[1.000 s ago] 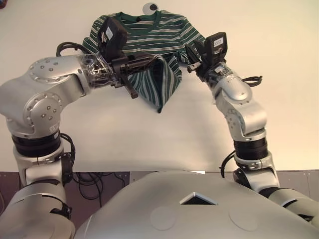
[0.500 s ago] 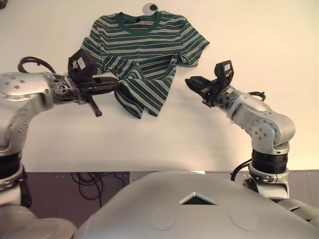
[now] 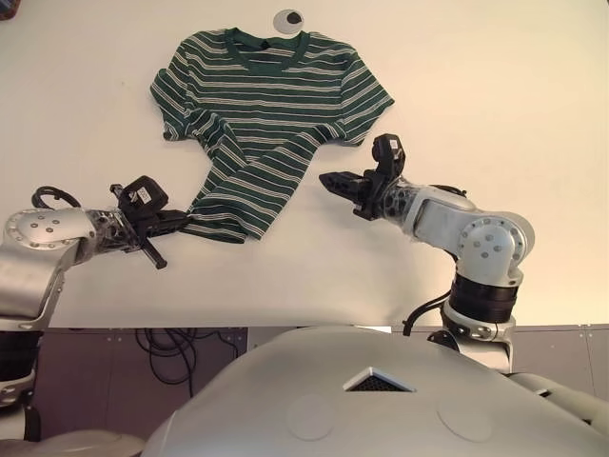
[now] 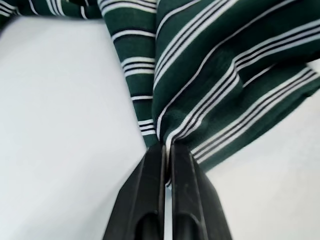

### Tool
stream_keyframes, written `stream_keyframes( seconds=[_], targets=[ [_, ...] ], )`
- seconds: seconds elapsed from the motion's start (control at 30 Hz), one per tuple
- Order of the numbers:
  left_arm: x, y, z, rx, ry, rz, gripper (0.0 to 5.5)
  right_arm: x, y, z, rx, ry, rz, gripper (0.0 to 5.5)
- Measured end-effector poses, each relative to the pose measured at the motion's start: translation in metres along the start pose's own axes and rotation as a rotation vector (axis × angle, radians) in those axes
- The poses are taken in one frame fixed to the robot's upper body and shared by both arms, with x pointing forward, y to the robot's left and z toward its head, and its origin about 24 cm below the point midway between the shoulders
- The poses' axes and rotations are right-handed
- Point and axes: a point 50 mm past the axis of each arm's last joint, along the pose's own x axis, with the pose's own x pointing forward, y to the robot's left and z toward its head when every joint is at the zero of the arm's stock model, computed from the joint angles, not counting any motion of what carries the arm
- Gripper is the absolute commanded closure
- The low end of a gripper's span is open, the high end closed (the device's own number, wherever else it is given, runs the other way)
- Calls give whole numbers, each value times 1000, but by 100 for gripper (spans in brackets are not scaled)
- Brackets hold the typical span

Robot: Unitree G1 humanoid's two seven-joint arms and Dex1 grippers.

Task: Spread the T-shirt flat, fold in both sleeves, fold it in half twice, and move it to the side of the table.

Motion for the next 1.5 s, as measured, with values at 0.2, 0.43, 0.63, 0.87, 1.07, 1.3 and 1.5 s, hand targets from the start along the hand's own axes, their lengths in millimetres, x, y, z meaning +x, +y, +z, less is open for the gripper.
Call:
stream_keyframes(
  seconds=[0.2, 0.43, 0.63, 0.87, 1.07, 1.3, 1.5],
  targets=[
    [9, -9, 9, -24, -60, 16, 523, 27, -15, 16, 38, -19, -129, 408],
    [12, -11, 17, -39, -94, 19, 442, 40, -27, 32, 58, -90, -177, 334],
    [10, -8, 21, -48, -117, 20, 437, 49, -30, 43, 85, -122, -167, 348],
    [1, 6, 39, -19, -178, 84, 437, 52, -28, 41, 40, -81, -152, 448],
    [1, 2, 47, -10, -230, 96, 437, 14, -60, 69, -44, -47, -198, 549],
    [4, -6, 47, -23, -257, 106, 437, -44, -99, 115, -204, -11, -257, 549],
    [7, -22, 50, 16, -269, 53, 437, -32, -54, 118, -502, -59, -50, 549]
  ],
)
